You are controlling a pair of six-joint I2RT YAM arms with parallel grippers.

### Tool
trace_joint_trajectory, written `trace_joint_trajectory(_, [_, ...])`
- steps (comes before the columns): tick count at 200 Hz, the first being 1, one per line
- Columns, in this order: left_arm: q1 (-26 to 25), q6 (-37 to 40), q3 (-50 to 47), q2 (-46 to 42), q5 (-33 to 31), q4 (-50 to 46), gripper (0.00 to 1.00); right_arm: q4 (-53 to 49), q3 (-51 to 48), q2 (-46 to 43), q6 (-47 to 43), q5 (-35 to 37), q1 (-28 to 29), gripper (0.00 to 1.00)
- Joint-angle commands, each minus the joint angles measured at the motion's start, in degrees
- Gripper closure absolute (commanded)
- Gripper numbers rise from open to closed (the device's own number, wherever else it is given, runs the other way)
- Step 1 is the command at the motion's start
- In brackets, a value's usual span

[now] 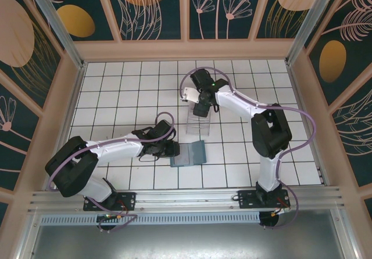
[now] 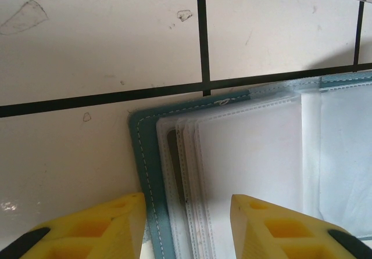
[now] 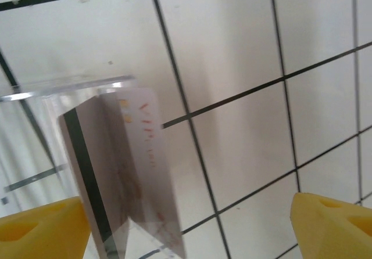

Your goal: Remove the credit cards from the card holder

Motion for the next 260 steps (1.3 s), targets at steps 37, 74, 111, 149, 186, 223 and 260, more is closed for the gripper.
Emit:
trace_joint_trajectory(37, [-0.2,0.3,0.0,-1.3,-1.0,-1.0,0.57,3.9,2.2,-0.5,-0.6,4.9,-0.6,0.12])
trace_joint_trajectory(74, [-0.2,0.2,-0.1,-1.6,-1.1,-1.0,0.56,5.5,2.3,-0.5,-0.2,6.5,-1.1,0.12])
trace_joint_trajectory(111, [-0.3,0.1,0.0,-2.1,-1.7,-1.1,0.56,7.7,2.1,-2.5,2.2,7.9,-1.1,0.12])
trace_joint_trajectory(149, [-0.1,-0.1,0.0,-2.5,-2.9,-1.0,0.57,7.3,3.1,-4.4,13.4,6.9,-1.0,0.19])
trace_joint_trajectory(186, [0.4,-0.3,0.0,-2.9,-2.8,0.5,0.57,7.9,0.7,-8.4,34.7,8.2,-0.4,0.28])
trace_joint_trajectory(223, [1.7,0.5,0.4,-2.6,-2.3,1.3,0.56,4.4,-3.9,-14.3,55.0,-1.2,0.3,0.33])
trace_joint_trajectory(260, [3.1,0.9,0.3,-2.5,-2.5,2.2,0.57,1.3,-10.0,-19.2,69.6,-10.0,1.3,0.43])
